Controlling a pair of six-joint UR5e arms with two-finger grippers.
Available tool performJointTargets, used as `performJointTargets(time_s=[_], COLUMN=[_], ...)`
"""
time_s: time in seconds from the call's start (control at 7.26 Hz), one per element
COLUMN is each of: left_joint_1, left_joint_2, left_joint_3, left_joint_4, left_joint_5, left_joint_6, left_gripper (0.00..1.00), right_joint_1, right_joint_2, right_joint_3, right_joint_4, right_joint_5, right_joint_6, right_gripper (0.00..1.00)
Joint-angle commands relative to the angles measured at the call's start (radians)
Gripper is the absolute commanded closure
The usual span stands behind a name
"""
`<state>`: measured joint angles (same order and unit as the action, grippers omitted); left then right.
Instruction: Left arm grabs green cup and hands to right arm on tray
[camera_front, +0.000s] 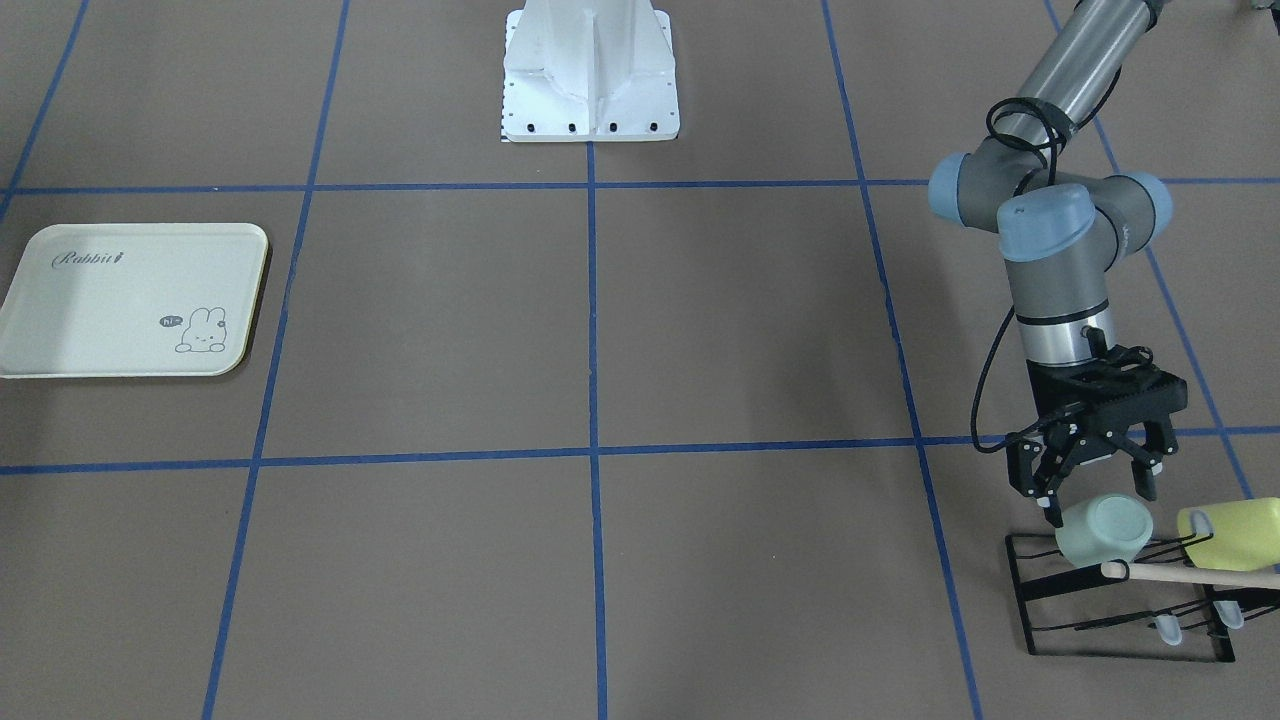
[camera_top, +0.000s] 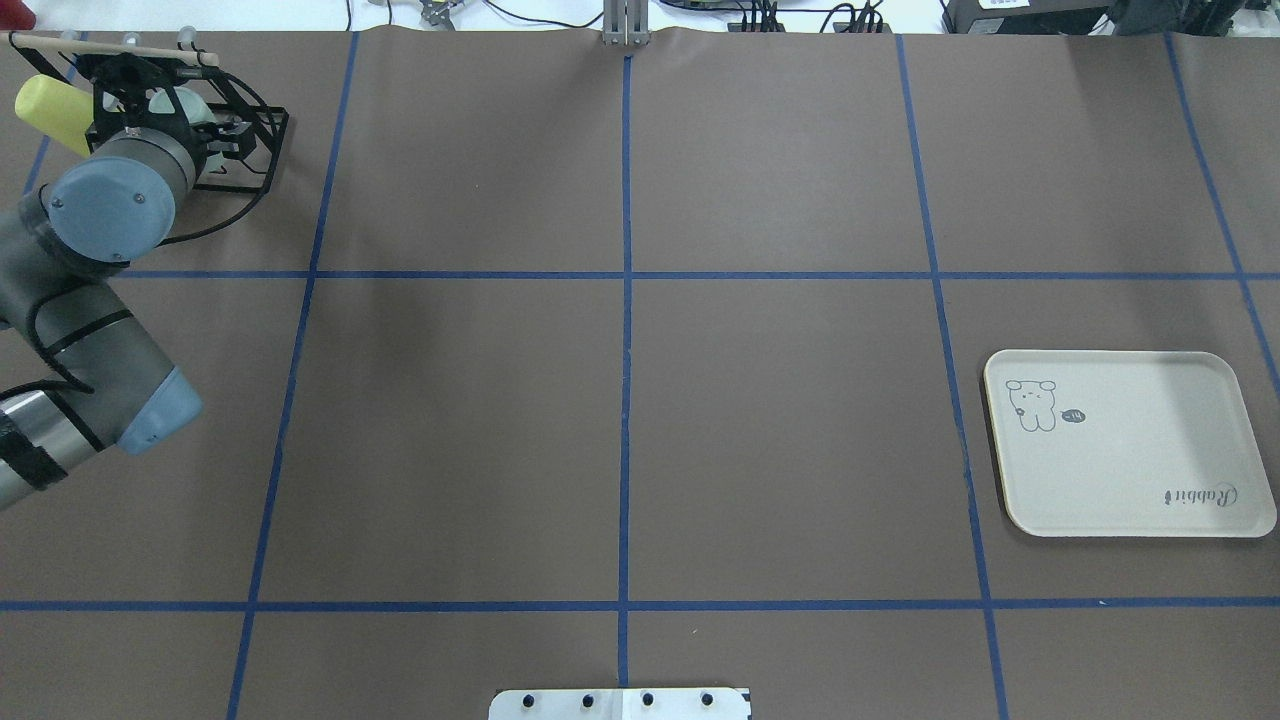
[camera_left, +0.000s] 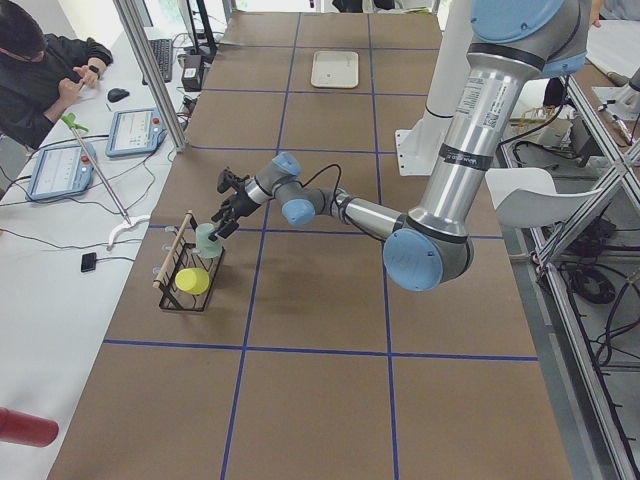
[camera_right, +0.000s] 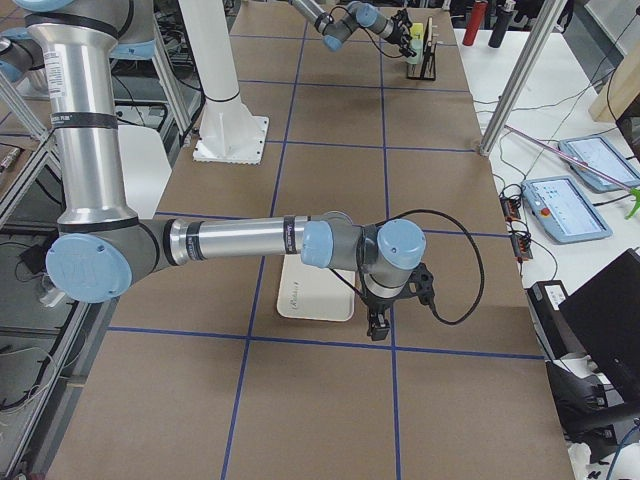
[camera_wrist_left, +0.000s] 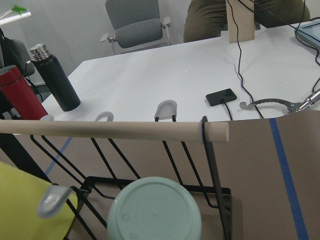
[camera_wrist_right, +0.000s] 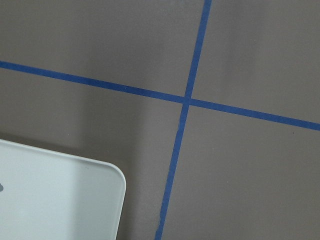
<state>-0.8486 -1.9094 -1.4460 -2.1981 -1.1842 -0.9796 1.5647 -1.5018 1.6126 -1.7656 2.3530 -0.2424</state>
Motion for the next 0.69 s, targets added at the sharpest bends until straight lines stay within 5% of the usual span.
performJointTargets(time_s=[0.0, 0.55], left_joint_1=[-0.006, -0.003], left_joint_2=[0.000, 0.000], left_joint_3=[0.001, 0.024], left_joint_4=[0.000, 0.000], left_joint_5=[0.015, 0.028], left_joint_6=[0.013, 0.012], left_gripper=[0.00, 0.00], right_joint_1=[0.000, 0.000], right_joint_2=[0.000, 0.000], right_joint_3=[-0.002, -0.008], right_joint_4=[0.000, 0.000], right_joint_5=[0.000, 0.000], right_joint_6=[0.000, 0.000], right_gripper=[0.00, 0.00])
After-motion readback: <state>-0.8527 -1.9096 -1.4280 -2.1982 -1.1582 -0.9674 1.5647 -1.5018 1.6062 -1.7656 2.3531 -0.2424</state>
